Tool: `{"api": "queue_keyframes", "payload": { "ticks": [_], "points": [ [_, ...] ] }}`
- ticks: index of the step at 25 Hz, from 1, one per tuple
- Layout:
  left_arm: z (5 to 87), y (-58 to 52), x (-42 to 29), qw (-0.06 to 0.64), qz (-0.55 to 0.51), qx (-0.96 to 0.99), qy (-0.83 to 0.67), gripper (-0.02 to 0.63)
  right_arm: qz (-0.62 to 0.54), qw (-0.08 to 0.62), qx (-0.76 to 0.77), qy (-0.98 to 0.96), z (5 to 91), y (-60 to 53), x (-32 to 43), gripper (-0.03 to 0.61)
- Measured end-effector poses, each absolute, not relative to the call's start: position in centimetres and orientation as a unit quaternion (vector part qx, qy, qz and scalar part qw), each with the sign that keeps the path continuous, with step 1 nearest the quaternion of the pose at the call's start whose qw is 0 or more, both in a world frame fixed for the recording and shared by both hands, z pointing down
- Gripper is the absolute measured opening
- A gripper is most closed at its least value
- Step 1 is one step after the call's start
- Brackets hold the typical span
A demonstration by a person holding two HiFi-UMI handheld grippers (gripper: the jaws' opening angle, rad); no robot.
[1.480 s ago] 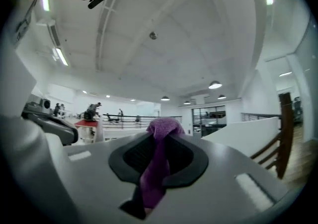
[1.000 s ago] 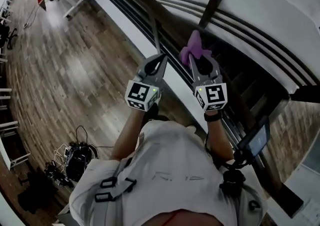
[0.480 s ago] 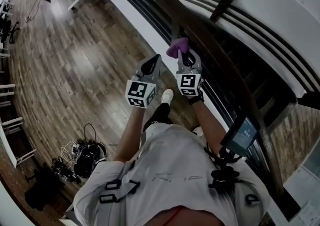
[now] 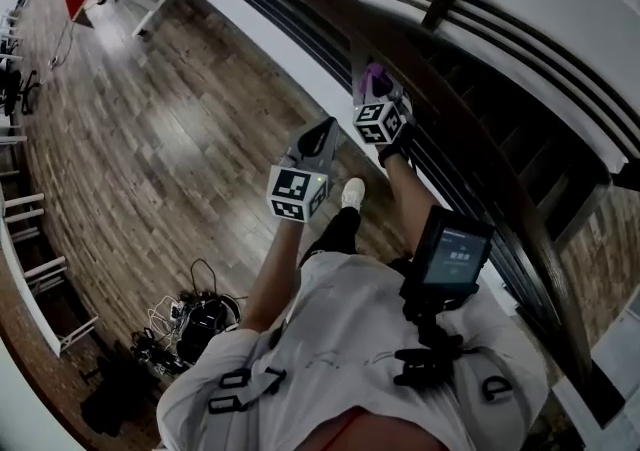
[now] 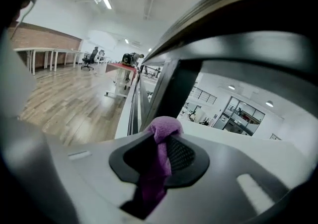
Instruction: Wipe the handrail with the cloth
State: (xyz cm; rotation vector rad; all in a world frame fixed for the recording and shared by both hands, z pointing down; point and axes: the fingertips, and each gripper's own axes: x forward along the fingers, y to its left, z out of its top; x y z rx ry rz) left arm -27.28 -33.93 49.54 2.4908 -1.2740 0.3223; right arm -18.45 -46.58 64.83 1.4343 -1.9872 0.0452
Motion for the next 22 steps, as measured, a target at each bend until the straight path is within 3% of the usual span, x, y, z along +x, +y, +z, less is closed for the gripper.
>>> {"api": "queue_keyframes", "payload": {
  "ticks": [3, 10, 22],
  "points": [
    [49.3, -33.3, -27.1, 0.165, 0.109, 0.871, -0.451, 0.002, 0.025, 0.370, 0.544, -0.753, 66.5, -47.1, -17.4, 0.051],
    [50.4, -31.7, -25.6, 0.170, 0.112, 0.881, -0.428, 0.002, 0.053, 0.366, 0.587, -0.721, 66.9, -42.9, -11.9, 0.048],
    [51.9, -24.8, -10.9, 0.157, 0.156, 0.933, -0.285, 0.002, 0.079, 0.351, 0.635, -0.683, 67.6, -30.3, -0.6, 0.048]
  ]
}}
